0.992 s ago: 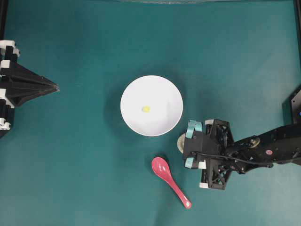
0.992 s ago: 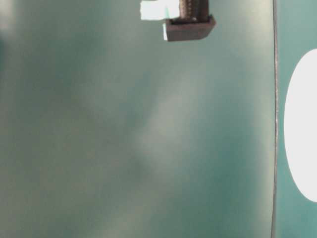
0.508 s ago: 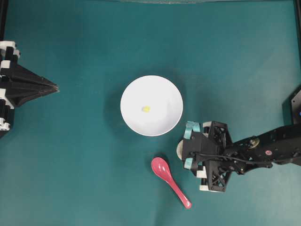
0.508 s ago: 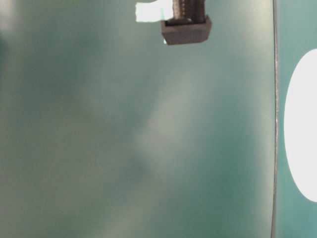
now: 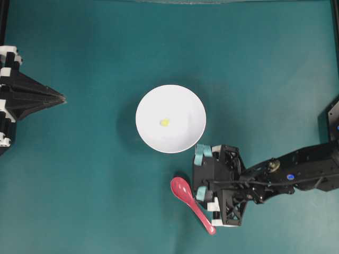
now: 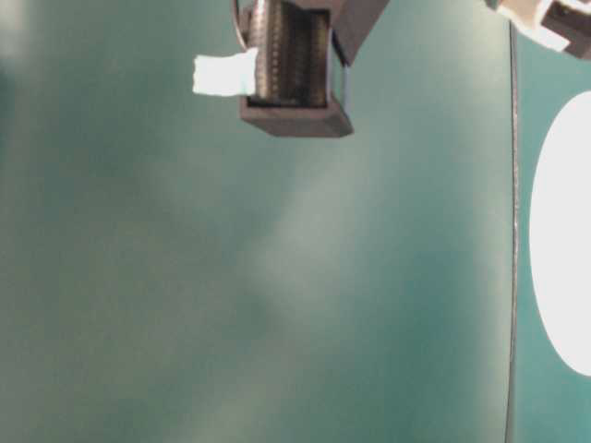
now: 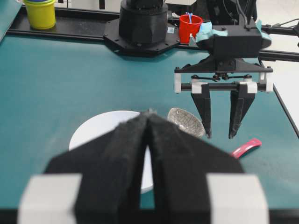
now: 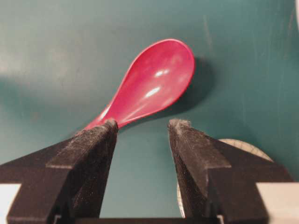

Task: Scoop the yellow hexagonal prism block from the bowl with a spoon using the right arm.

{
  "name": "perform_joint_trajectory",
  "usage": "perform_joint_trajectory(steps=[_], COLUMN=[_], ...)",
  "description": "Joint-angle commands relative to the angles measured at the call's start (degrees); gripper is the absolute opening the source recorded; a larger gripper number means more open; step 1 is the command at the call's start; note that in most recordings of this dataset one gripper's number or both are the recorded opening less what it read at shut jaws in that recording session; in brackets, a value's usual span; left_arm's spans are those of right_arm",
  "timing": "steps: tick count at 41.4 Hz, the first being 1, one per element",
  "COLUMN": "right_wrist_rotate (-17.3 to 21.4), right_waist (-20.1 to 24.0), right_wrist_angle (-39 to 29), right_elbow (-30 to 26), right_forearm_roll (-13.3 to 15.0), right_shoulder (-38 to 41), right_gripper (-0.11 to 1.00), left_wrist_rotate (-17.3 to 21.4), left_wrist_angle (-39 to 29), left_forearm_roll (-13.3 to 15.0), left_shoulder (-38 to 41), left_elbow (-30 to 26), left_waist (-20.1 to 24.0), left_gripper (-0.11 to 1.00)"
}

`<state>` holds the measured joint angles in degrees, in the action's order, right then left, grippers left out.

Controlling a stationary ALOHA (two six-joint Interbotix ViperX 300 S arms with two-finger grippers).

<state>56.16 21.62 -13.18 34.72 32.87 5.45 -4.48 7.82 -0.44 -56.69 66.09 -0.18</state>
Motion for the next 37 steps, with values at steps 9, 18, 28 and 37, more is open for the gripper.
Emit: perform_joint_trajectory(steps=[9,18,28,37], right_wrist_rotate=[-0.1,-0.4,-0.4,-0.4], right_waist=[3.0,3.9,3.8,2.4], right_wrist_angle=[0.1,0.1,0.1,0.4], right_elbow=[0.8,2.2,3.6,4.5], right_forearm_roll=[1.1,1.9,2.5,4.0], right_shoulder=[-1.3,-1.8,-1.8,-1.8], right_gripper=[0.54,0.44,0.36,0.36], left_wrist_rotate=[-0.1,-0.1,-0.1,-0.1], left_wrist_angle=[0.4,0.4,0.4,0.5], left_forearm_roll=[-0.1,-0.1,-0.1,-0.1], left_shoulder=[0.2,0.2,0.2,0.2], left_elbow=[-1.8,-1.8,-1.8,-1.8], left_waist=[-0.4,-0.4,-0.4,-0.4], left_gripper=[0.01,0.01,0.01,0.01])
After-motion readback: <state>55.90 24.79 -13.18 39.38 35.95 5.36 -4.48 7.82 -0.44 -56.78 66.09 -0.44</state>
